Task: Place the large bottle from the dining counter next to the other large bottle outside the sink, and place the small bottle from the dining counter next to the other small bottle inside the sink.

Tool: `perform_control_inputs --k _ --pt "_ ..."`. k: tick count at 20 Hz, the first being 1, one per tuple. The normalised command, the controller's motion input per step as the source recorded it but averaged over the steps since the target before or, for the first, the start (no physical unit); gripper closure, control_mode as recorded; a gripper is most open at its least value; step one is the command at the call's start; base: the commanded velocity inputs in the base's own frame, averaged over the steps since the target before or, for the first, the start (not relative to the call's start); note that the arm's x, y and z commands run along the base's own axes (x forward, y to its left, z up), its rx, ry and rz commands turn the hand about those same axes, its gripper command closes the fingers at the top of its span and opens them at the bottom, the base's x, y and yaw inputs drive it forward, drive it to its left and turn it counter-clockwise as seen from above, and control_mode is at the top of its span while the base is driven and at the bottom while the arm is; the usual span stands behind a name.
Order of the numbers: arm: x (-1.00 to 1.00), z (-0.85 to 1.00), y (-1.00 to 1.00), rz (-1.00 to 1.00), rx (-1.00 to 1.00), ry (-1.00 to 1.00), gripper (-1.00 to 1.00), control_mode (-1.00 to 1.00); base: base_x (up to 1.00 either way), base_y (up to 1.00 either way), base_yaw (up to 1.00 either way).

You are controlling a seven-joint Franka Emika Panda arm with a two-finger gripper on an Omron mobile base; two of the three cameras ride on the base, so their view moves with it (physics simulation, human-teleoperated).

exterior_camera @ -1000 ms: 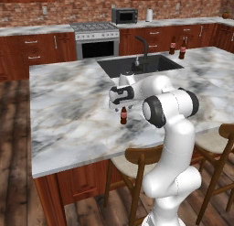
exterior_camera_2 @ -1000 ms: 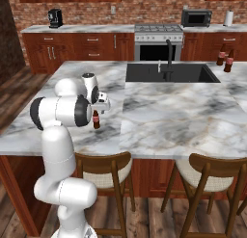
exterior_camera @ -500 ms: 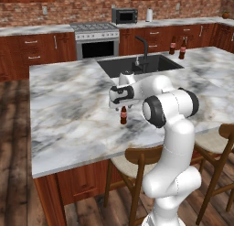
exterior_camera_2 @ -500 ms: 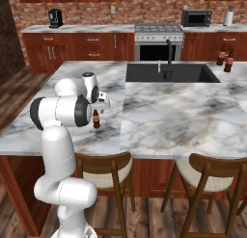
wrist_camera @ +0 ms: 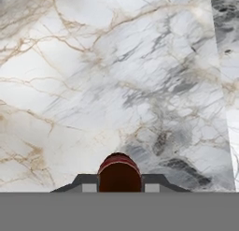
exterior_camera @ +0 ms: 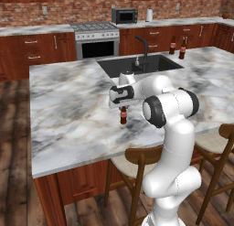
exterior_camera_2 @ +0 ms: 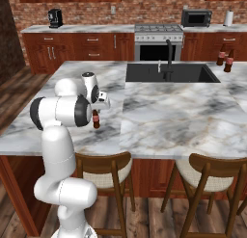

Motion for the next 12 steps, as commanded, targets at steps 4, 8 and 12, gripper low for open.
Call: perform_control_inputs --k 4,8,12 --pt "-0.41 0.18 0.0 0.0 0.02 0.01 1.0 -1.0 0.0 0.0 0.0" --pt "-0.54 0.49 0.0 0.0 0.0 0.02 1.0 -1.0 0.0 0.0 0.0" --pt "-0.36 0.59 0.0 0.0 0.0 0.0 1.0 -1.0 0.0 0.0 0.0"
